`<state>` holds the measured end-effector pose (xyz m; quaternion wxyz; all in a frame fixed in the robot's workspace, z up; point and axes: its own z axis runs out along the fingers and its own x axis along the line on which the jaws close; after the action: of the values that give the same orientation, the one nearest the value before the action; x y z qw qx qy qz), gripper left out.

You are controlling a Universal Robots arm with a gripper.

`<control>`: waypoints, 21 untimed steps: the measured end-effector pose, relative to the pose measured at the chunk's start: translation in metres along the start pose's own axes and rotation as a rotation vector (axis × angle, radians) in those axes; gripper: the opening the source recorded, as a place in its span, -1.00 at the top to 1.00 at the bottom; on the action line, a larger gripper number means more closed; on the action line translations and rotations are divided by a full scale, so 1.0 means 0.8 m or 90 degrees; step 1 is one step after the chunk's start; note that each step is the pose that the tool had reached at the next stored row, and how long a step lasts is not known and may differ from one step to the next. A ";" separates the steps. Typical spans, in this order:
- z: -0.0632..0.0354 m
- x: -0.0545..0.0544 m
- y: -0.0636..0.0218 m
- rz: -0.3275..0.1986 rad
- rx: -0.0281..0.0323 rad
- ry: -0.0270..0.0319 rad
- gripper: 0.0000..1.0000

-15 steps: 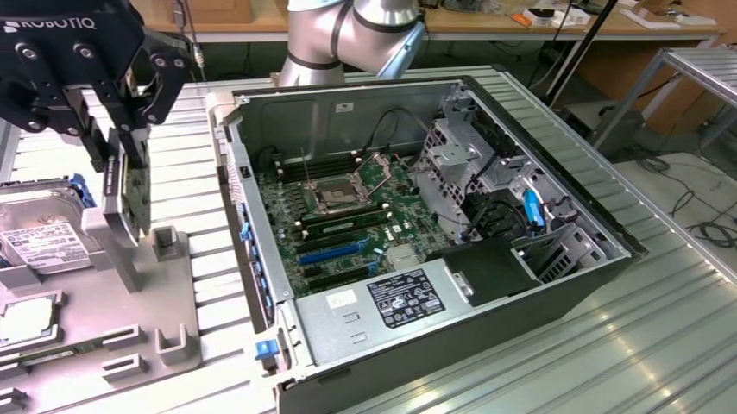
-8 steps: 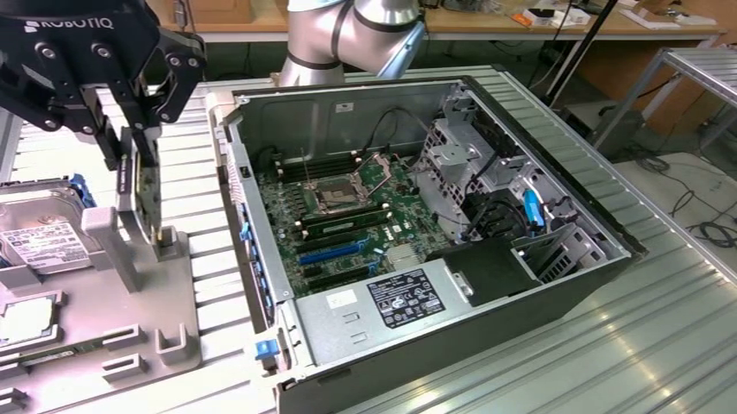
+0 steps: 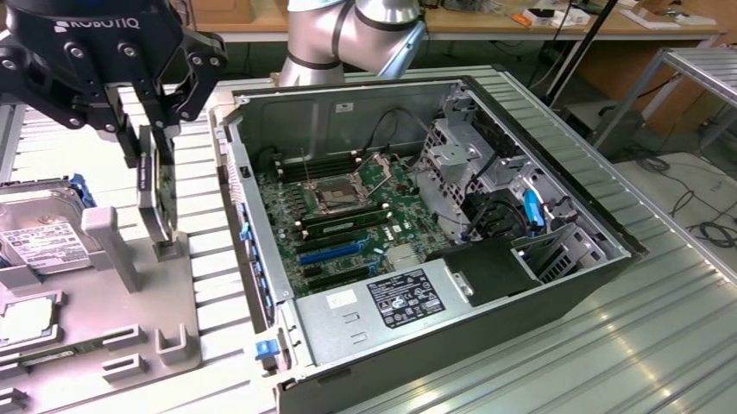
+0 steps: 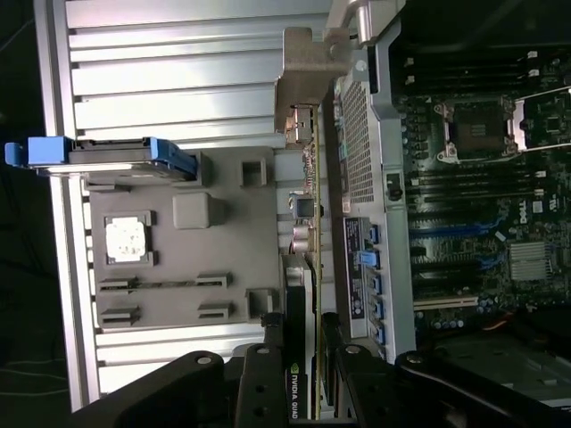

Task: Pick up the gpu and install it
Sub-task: 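Pick up the gpu and move the gpu toward the slot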

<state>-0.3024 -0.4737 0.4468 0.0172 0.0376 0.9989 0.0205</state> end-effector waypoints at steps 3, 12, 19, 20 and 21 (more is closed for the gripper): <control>0.000 -0.005 0.000 0.000 0.0000 0.0000 0.47; 0.001 -0.024 0.002 0.000 0.0000 0.0000 0.47; 0.001 -0.042 0.003 0.000 0.0000 0.0000 0.47; 0.002 -0.045 0.003 0.000 0.0000 0.0000 0.47; 0.002 -0.048 0.004 0.000 0.0000 0.0000 0.47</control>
<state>-0.2635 -0.4737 0.4468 0.0172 0.0376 0.9989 0.0205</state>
